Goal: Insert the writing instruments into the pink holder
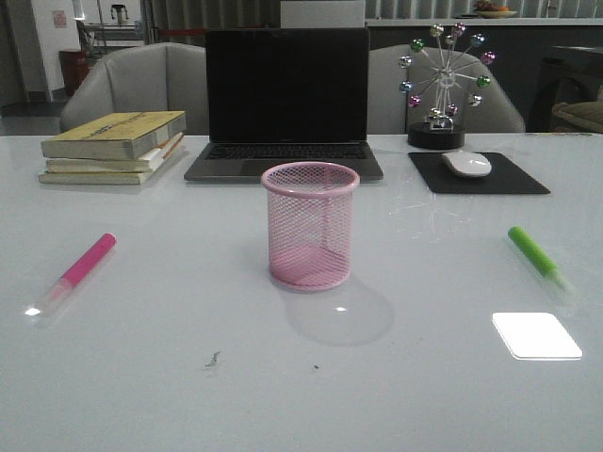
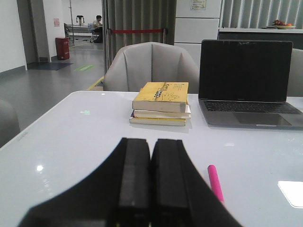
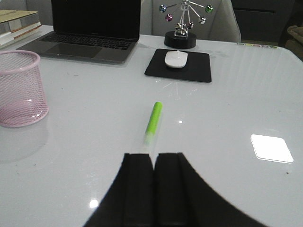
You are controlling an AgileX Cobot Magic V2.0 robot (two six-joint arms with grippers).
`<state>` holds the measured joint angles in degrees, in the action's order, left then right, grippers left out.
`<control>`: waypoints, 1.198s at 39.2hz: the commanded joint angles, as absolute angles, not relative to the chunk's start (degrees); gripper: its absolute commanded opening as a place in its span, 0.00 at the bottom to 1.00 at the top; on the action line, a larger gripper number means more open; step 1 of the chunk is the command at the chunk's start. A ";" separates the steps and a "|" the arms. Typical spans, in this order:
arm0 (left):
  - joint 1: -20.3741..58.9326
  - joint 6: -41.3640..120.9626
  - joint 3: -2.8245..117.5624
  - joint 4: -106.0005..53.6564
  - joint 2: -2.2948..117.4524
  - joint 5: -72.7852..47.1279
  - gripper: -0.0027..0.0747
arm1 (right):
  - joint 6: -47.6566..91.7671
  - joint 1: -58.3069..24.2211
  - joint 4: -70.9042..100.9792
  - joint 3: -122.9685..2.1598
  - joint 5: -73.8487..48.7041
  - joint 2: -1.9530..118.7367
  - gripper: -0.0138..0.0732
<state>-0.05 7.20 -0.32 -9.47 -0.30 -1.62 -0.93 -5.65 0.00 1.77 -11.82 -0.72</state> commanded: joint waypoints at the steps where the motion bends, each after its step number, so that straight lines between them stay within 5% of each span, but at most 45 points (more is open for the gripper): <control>1: -0.03 6.64 -0.54 -10.00 -1.53 3.56 0.15 | -0.38 -5.59 -0.86 1.81 -6.93 -1.64 0.19; 33: -0.03 6.64 -0.54 -10.00 -1.53 3.70 0.15 | -0.38 -5.59 -0.86 1.81 -6.87 -1.64 0.19; 47: -0.03 6.64 -0.31 -10.00 -1.53 18.98 0.15 | -0.38 -5.59 -0.81 1.81 7.13 -1.64 0.19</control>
